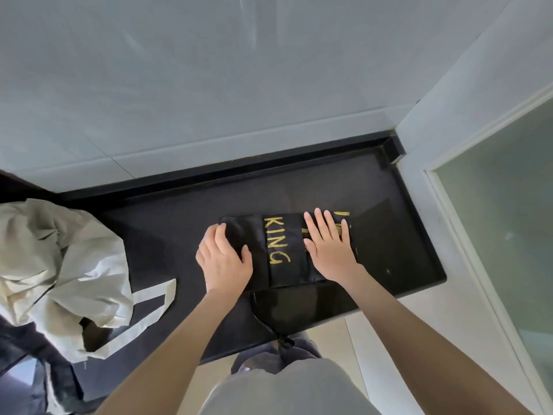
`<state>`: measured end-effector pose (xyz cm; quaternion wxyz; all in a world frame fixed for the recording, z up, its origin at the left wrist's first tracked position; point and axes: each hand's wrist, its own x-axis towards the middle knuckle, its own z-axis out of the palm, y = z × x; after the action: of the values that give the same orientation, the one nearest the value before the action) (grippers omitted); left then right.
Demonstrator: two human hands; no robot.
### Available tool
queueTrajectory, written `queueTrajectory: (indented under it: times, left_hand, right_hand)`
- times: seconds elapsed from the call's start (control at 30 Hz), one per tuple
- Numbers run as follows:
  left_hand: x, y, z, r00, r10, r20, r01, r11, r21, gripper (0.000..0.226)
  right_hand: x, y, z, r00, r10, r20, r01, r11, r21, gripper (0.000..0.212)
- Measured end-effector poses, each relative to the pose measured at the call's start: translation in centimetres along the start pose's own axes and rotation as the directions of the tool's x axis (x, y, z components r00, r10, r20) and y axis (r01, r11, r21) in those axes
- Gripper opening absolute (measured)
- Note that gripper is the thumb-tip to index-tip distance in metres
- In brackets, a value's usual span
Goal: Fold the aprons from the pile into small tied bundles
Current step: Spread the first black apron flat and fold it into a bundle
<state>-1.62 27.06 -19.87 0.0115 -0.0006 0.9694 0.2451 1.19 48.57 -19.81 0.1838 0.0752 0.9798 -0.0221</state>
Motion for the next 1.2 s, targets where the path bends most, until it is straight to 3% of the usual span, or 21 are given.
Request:
queueTrajectory:
  times: [0.07,0.17,0.23,0.33,0.4,0.47,0.5,0.53,0.6,0.67,0.77,0.8,0.87,0.93,0.97,1.03,1.17,1.2]
  left_hand:
    - [0.6,0.6,-1.2,0.95,-0.272,0.155,0.277,0.961,-0.012,0.069]
    - [2.6,1.0,-2.7,0.789,-0.438,0.43,0.535,0.835,-0.13,0.064]
    - [3.3,1.2,-3.3,0.672,-0.424,0.607,0.651,0.73,-0.211,0.052]
    - [3.5,1.7,-3.8,0.602,-0.348,0.719,0.724,0.617,-0.307,0.03]
    - [3.7,2.5,-4.3,0.576,-0.362,0.733,0.772,0.535,-0.342,0.016]
    - [3.5,3.5,-4.9,0.54,-0.371,0.756,0.827,0.401,-0.394,0.008]
    - [3.3,4.0,-5.1,0.531,-0.348,0.772,0.839,0.346,-0.421,0.017]
    - [3.2,4.2,-4.9,0.521,-0.318,0.792,0.845,0.326,-0.424,0.027]
    - [3.1,4.7,-4.6,0.515,-0.281,0.81,0.845,0.321,-0.427,0.037]
    - [3.2,5.2,-4.3,0.498,-0.292,0.817,0.856,0.317,-0.408,0.031]
    - [3.2,5.1,-3.0,0.566,-0.294,0.77,0.757,0.555,-0.344,0.021]
    - [3.0,4.8,-2.5,0.585,-0.286,0.759,0.736,0.58,-0.349,0.029]
    - [2.7,4.5,-2.2,0.571,-0.265,0.777,0.761,0.526,-0.38,0.048]
    - [2.6,4.2,-2.3,0.497,-0.118,0.86,0.822,0.382,-0.423,0.052]
    - [2.5,4.1,-2.5,0.45,-0.024,0.893,0.857,0.294,-0.424,0.046]
    - [2.3,3.8,-2.7,0.424,0.089,0.901,0.876,0.21,-0.433,0.037]
    - [1.6,3.7,-2.8,0.476,0.086,0.875,0.865,0.136,-0.483,0.037]
    - [1.6,3.7,-2.8,0.485,0.079,0.871,0.862,0.127,-0.491,0.036]
  right_hand:
    - [0.2,-0.1,-1.2,1.0,-0.01,-0.022,0.01,1.0,0.022,0.054]
    - [0.1,-1.5,-2.9,0.997,-0.05,-0.059,0.059,0.986,0.155,0.068]
    - [-0.4,-2.9,-3.4,0.993,-0.079,-0.093,0.098,0.971,0.22,0.06]
    - [-0.7,-5.1,-4.3,0.978,-0.073,-0.195,0.145,0.911,0.385,0.044]
    - [-0.6,-6.8,-4.7,0.999,0.023,-0.05,0.014,0.779,0.627,0.033]
    - [-0.8,-8.3,-6.1,0.948,0.058,0.312,-0.304,0.447,0.841,0.026]
    - [-0.8,-8.8,-6.7,0.89,0.024,0.454,-0.442,0.285,0.851,0.033]
    - [-0.8,-8.9,-7.0,0.857,-0.011,0.515,-0.502,0.211,0.839,0.045]
    - [-0.9,-8.8,-6.9,0.844,-0.03,0.535,-0.526,0.147,0.838,0.063]
    - [-0.7,-8.1,-6.3,0.858,-0.021,0.514,-0.512,0.048,0.857,0.065]
    - [-0.3,-7.2,-5.6,0.849,0.059,0.526,-0.526,-0.005,0.85,0.049]
    - [-0.2,-6.9,-5.4,0.83,0.103,0.548,-0.55,-0.009,0.835,0.045]
    - [-0.3,-6.0,-5.1,0.803,0.138,0.579,-0.573,-0.089,0.815,0.041]
    - [-0.6,-5.4,-5.2,0.816,0.09,0.57,-0.549,-0.187,0.815,0.035]
    - [-0.7,-5.3,-5.3,0.826,0.073,0.559,-0.537,-0.203,0.819,0.031]
    - [-0.8,-5.4,-5.5,0.843,0.059,0.534,-0.517,-0.18,0.837,0.028]
    - [-0.8,-6.2,-5.4,0.868,0.091,0.488,-0.487,-0.035,0.873,0.049]
    - [-0.8,-6.4,-5.5,0.868,0.101,0.486,-0.485,-0.04,0.874,0.054]
